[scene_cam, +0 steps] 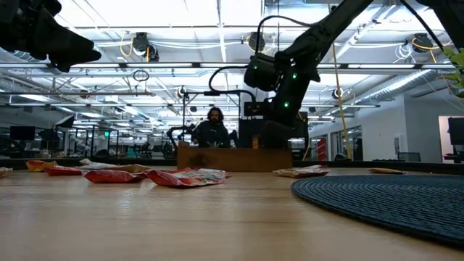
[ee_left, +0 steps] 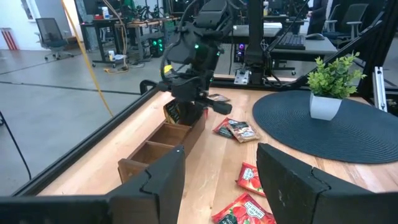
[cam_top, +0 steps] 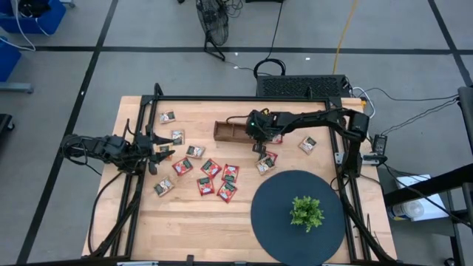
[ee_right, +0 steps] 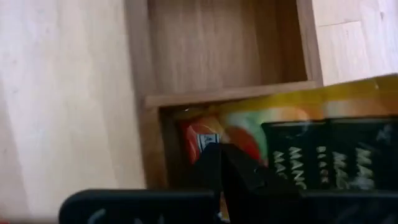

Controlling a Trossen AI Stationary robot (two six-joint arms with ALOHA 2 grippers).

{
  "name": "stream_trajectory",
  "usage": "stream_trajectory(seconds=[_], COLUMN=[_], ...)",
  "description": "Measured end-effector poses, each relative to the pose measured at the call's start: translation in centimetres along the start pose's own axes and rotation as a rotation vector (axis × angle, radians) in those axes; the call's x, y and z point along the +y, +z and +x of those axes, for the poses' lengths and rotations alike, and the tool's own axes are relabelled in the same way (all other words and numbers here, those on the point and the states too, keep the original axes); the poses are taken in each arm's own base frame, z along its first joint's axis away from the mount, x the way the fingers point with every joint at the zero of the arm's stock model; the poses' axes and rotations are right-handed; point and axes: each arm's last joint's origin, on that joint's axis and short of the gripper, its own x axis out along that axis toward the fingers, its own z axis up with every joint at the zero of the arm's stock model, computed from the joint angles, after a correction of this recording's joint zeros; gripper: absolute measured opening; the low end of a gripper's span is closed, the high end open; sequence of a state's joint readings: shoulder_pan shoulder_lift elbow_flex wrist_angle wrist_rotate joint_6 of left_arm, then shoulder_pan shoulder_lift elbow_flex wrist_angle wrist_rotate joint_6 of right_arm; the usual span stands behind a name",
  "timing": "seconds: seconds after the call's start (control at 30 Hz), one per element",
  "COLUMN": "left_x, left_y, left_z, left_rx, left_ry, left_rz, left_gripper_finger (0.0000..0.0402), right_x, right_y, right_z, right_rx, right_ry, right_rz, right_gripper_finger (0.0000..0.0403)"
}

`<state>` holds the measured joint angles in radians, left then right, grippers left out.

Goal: Pick & Place Tea
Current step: Put the yellow tea bag into the right section wooden organizer

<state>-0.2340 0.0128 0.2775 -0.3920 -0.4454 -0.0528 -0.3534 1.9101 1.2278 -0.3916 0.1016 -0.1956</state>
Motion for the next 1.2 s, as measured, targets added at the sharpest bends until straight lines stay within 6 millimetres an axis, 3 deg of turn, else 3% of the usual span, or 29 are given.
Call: stream_trajectory(seconds=[0.2,0.43,0.87,1.07,1.2], left_x=[0.0,0.0,0.0,0.0,0.0], left_y=[0.0,0.0,0.0,0.0,0.0], left_z=[0.0,0.0,0.0,0.0,0.0], left_rx=[0.000,0.000,0.000,0.001,0.000], left_ry=[0.000,0.000,-0.001,-0.001,-0.001], left_rz=[0.000,0.000,0.000,0.000,0.000], left_gripper_finger=[0.0200,0.0200,0.0200,0.0200,0.0200], right_x=[0.7,3.1,5.9,7.7,8.8], right_y=[0.0,0.9,1.5,2.7,2.8], right_z=[0.9,-0.3,-1.5,-6.2,-11.0], right_rx=[0.019,-0.015,-0.051,-0.213,-0.393], right_ry=[-0.071,-0.301,-0.449,-0.490,-0.320], right_rz=[-0.024,-0.120,-0.214,-0.227,-0.175], right_gripper_finger=[0.0000,0.0000,0.0000,0.0000,0.0000])
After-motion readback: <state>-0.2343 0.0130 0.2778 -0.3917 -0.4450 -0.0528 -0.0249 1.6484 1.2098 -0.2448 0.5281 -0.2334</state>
